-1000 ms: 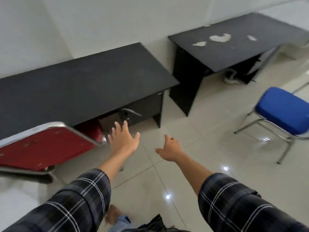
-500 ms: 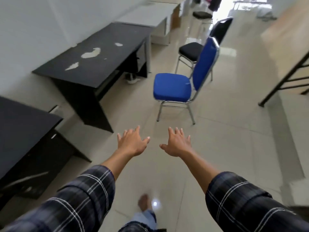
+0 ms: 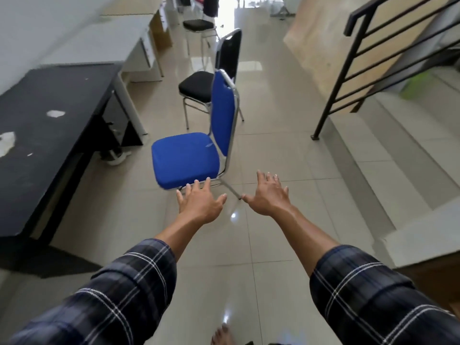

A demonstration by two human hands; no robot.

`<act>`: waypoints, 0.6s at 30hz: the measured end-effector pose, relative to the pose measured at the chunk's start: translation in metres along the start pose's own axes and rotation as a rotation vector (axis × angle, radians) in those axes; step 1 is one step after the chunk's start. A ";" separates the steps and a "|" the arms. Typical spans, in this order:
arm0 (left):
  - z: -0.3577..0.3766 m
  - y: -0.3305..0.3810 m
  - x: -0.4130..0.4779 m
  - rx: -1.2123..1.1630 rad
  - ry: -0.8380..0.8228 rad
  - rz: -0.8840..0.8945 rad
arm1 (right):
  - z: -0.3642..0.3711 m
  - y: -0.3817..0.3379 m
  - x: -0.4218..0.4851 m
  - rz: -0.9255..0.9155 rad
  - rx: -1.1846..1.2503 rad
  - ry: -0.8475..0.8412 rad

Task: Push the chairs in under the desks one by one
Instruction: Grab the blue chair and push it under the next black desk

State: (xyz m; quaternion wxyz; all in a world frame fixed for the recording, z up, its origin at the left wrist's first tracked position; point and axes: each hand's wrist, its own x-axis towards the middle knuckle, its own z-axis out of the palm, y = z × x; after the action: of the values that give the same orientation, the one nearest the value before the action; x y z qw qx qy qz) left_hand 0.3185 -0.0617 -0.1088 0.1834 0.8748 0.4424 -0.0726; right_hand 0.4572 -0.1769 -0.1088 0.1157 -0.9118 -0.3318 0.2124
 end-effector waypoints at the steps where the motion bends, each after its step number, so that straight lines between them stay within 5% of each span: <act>1: -0.003 0.009 0.013 0.006 -0.008 0.009 | -0.006 0.004 0.011 0.015 0.013 0.005; 10: -0.017 0.098 0.148 0.015 -0.033 0.046 | -0.064 0.044 0.147 0.036 0.045 0.031; 18: -0.025 0.188 0.276 -0.072 -0.015 -0.099 | -0.133 0.087 0.304 -0.071 0.018 -0.068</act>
State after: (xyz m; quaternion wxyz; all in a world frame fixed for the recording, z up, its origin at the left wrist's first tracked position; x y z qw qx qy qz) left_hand 0.6333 0.0525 -0.1173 0.2141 0.8441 0.4862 -0.0721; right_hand 0.7768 -0.0531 -0.1165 0.1201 -0.8906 -0.3658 0.2420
